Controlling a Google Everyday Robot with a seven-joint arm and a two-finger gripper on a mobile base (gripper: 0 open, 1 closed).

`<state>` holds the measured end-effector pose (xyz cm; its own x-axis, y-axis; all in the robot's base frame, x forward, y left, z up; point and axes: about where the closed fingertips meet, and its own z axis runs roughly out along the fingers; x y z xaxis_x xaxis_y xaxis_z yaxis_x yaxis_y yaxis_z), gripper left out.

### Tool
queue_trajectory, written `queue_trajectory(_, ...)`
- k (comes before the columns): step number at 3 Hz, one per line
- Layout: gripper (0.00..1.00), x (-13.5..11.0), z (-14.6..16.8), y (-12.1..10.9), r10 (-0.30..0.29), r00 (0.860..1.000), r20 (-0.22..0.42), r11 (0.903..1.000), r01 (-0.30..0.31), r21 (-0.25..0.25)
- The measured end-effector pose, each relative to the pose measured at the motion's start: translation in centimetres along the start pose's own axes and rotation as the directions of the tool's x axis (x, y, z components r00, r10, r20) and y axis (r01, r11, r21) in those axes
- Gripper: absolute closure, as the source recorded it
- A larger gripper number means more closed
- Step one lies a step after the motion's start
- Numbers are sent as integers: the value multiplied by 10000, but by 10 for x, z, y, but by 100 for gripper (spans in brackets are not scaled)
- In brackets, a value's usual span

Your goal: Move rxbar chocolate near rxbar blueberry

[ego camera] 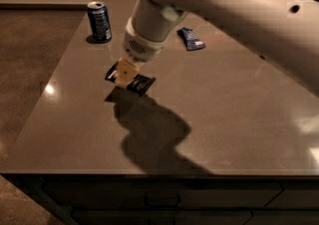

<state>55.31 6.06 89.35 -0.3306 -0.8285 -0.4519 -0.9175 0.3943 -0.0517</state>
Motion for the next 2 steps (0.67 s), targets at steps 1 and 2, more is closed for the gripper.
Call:
queue_trajectory(1, 100, 21, -19, -53, 915, 9958, 88, 9948, -918, 448)
queue_trajectory(2, 100, 44, -26, -97, 1859, 9822, 284, 9771, -1878, 1000)
